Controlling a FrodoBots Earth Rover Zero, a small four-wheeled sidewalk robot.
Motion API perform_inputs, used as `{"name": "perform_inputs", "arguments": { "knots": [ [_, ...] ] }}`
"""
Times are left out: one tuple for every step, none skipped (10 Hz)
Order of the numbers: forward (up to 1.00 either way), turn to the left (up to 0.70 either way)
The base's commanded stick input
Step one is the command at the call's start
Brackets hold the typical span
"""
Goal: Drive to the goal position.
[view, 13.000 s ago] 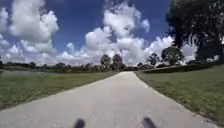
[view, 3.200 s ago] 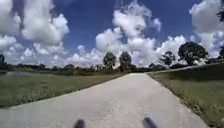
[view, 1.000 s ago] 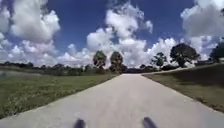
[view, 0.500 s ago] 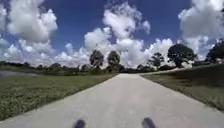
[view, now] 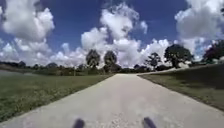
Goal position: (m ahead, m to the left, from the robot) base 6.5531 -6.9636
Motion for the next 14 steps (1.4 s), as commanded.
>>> {"name": "perform_inputs", "arguments": {
  "knots": [
    [0.70, 0.00],
    [0.70, 0.00],
    [0.70, 0.00],
    [0.70, 0.00],
    [0.70, 0.00],
    [0.70, 0.00],
    [0.70, 0.00],
    [0.70, 0.00],
    [0.70, 0.00],
    [0.70, 0.00],
    [0.70, 0.00],
    [0.70, 0.00],
    [0.70, 0.00],
    [0.70, 0.00]
  ]
}}
